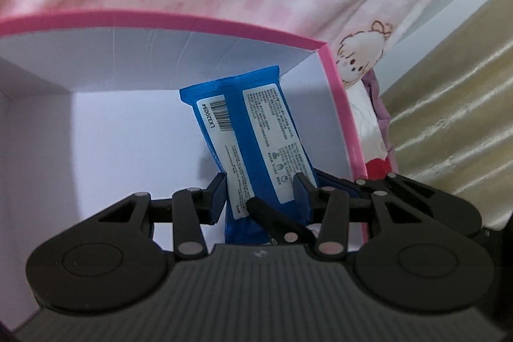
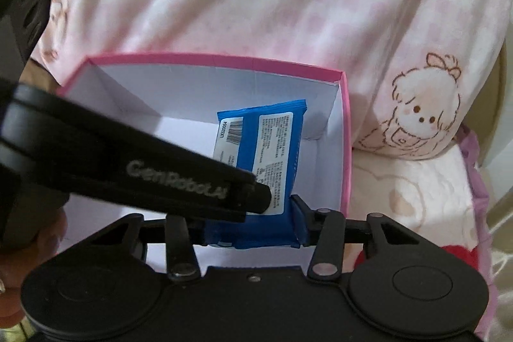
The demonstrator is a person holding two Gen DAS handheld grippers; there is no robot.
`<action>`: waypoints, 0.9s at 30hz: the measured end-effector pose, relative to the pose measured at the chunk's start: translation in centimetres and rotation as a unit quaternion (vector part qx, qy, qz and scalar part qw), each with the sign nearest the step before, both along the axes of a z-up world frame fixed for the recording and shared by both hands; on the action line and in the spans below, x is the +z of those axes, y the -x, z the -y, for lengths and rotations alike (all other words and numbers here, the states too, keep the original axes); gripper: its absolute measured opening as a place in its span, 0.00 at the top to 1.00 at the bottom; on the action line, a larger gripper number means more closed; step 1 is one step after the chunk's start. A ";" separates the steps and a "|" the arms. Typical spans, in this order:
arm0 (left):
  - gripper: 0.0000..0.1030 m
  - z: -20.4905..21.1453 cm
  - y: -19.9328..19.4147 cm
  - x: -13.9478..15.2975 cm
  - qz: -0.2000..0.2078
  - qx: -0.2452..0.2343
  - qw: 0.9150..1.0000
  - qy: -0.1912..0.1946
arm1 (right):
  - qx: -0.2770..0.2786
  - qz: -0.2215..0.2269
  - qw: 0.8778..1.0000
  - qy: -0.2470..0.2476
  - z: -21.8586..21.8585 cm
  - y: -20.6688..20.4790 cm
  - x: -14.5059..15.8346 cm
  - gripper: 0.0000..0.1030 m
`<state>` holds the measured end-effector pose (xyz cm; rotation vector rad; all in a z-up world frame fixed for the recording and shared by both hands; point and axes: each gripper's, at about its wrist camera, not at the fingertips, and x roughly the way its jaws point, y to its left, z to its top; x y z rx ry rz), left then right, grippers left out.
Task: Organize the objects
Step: 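Lift the wet-wipe pack and lower it into the pink box, then open the left gripper and withdraw from the pink box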
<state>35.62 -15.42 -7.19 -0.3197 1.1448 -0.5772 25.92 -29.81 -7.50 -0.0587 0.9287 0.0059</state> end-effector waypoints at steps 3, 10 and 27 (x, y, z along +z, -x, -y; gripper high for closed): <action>0.58 -0.1 -0.4 -0.7 -0.010 0.002 1.000 0.012 | 0.003 0.002 0.999 0.041 -1.1 -0.1 -0.5 0.51; 0.55 0.8 0.0 -1.0 0.004 0.007 0.999 -0.049 | -0.007 0.005 0.992 0.128 -3.0 0.3 -0.9 0.52; 0.40 -5.9 11.2 11.3 0.097 -0.072 0.985 -0.124 | 0.050 -0.004 0.991 -0.122 -3.8 11.2 10.1 0.40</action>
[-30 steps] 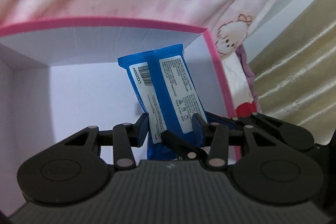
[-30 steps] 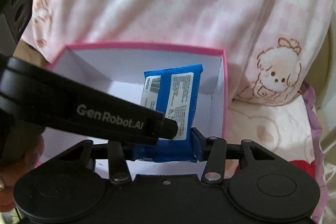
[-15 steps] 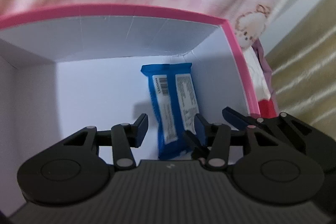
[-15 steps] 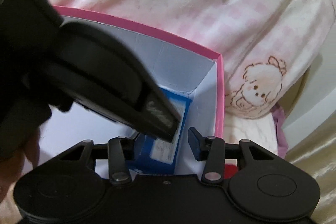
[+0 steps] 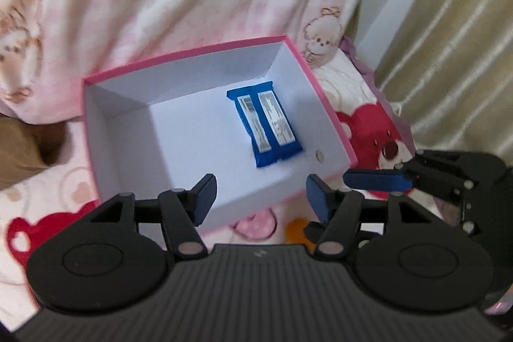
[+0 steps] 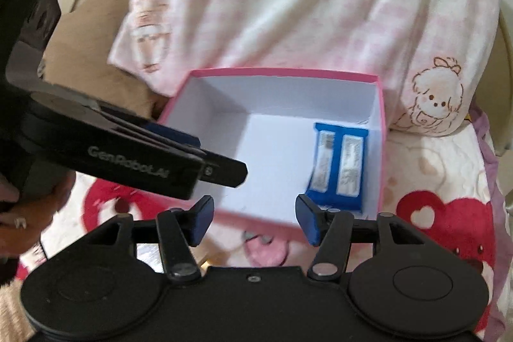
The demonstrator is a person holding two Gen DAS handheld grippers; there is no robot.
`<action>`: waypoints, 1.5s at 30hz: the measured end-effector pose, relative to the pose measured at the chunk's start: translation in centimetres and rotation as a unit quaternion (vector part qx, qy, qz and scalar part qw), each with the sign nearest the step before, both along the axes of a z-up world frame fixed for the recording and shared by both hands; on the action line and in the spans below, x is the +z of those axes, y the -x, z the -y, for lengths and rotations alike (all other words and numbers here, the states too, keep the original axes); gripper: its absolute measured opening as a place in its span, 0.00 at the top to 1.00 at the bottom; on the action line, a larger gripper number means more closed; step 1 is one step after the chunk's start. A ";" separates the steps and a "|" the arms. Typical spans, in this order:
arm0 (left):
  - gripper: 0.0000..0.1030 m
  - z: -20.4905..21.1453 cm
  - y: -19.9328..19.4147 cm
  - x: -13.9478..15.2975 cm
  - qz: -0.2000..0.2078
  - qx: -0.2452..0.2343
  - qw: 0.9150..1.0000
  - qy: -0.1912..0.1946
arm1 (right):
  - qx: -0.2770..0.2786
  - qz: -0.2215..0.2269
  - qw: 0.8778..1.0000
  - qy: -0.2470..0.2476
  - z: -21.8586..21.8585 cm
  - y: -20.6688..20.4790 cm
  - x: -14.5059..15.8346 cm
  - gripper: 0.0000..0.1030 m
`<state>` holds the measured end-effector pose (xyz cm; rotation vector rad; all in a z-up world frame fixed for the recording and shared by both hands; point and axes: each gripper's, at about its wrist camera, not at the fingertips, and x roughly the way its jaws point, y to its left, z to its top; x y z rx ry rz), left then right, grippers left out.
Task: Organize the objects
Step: 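Open the left gripper and withdraw from the pink box, then grasp the green yarn ball with the left gripper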
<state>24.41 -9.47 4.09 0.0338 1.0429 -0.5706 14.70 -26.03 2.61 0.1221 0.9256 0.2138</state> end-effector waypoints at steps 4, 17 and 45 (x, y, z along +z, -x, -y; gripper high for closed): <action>0.40 -0.5 3.1 2.4 0.004 -0.011 1.000 -0.019 | 0.045 0.003 0.999 -0.029 -1.0 2.6 2.0 0.39; 0.30 -6.9 11.4 5.1 0.008 -0.058 0.997 -0.053 | 0.105 -0.031 0.990 -0.091 -6.0 10.3 3.3 0.24; 0.30 -17.7 11.9 -12.2 -0.145 0.017 0.988 -0.050 | 0.080 -0.203 0.952 -0.213 -15.3 8.2 -15.3 0.23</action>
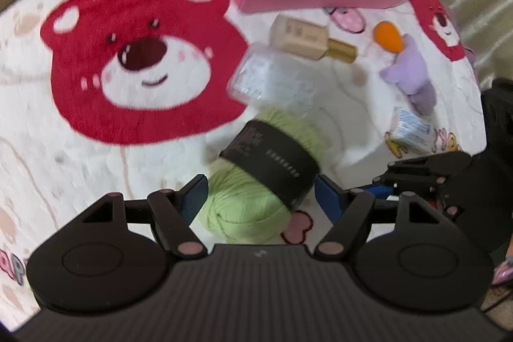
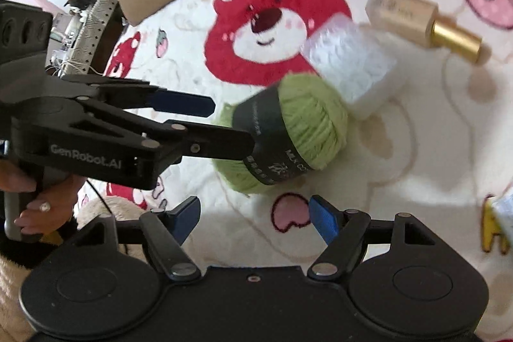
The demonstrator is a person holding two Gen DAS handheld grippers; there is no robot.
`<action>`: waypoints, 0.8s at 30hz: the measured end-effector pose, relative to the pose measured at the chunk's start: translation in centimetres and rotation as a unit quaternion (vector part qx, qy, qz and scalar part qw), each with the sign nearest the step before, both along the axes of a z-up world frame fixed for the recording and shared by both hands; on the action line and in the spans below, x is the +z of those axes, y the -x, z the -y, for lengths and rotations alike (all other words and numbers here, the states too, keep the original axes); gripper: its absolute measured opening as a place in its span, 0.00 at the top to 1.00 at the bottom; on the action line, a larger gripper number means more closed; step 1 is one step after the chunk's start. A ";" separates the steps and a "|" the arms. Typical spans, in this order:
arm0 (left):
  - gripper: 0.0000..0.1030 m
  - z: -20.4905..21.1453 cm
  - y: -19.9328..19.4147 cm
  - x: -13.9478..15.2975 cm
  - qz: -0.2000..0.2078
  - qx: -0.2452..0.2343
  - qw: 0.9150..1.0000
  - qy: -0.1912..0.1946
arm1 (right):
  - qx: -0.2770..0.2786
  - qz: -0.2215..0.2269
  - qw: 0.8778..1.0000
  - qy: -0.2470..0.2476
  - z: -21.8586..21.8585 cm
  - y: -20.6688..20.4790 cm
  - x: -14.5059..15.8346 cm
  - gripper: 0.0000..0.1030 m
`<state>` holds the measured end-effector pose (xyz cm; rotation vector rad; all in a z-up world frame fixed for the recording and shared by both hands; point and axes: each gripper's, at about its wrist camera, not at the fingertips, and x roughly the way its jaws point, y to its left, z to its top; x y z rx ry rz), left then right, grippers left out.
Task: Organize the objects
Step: 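Grasp the green yarn ball with the left gripper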
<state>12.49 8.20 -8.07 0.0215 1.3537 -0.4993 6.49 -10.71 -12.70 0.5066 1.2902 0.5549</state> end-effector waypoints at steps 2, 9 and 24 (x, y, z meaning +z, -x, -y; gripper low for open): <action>0.30 -0.3 0.0 -0.8 -0.006 0.006 1.000 0.002 | -0.003 -0.003 1.000 -0.008 -0.3 0.0 -0.6 0.24; 0.35 -0.6 1.0 -1.7 -0.034 0.035 0.996 0.070 | 0.009 0.034 0.998 0.052 -2.8 0.4 -1.7 0.22; 0.41 -0.5 3.1 -1.6 -0.057 0.139 0.976 0.158 | 0.026 0.213 0.952 0.217 -2.9 4.0 3.3 0.37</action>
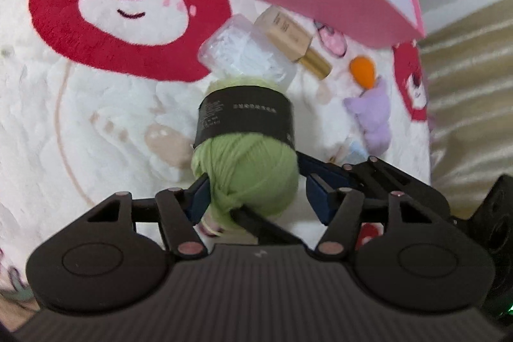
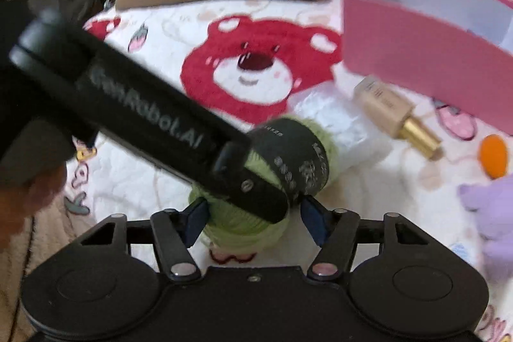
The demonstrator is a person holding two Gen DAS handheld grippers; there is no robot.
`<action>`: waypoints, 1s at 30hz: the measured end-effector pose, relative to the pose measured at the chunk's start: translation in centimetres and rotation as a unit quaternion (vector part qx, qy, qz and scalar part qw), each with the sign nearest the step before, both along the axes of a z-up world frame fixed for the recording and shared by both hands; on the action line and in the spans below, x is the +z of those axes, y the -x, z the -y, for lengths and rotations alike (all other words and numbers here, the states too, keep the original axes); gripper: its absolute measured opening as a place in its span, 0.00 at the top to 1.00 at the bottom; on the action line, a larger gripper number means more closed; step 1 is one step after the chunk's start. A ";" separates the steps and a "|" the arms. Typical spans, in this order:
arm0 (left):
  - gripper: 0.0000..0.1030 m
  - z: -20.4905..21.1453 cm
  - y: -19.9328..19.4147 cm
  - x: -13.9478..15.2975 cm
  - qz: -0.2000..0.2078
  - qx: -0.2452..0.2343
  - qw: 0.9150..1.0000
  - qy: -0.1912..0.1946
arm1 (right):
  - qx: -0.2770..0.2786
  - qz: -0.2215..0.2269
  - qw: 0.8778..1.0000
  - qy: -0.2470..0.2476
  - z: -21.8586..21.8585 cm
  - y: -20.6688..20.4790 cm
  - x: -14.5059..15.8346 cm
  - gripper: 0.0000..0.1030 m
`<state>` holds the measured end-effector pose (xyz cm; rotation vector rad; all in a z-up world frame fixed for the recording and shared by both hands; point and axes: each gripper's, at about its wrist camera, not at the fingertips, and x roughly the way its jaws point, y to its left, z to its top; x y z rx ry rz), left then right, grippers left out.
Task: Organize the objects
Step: 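Grasp the green yarn ball with the left gripper, then carry the yarn ball into the pink box beside the wipes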
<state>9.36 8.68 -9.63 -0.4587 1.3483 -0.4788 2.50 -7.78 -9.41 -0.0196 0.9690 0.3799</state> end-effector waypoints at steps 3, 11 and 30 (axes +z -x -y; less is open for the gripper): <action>0.41 0.3 -0.1 0.0 0.008 0.024 1.000 0.010 | -0.002 0.009 1.000 -0.002 1.1 -0.1 0.3 0.37; 0.39 0.6 1.7 -0.1 0.045 0.007 0.999 -0.026 | 0.009 -0.041 0.999 -0.029 1.9 0.7 -2.6 0.28; 0.57 2.0 3.9 0.6 0.104 0.039 0.993 -0.028 | -0.017 0.020 1.000 -0.012 0.9 2.1 -2.5 0.39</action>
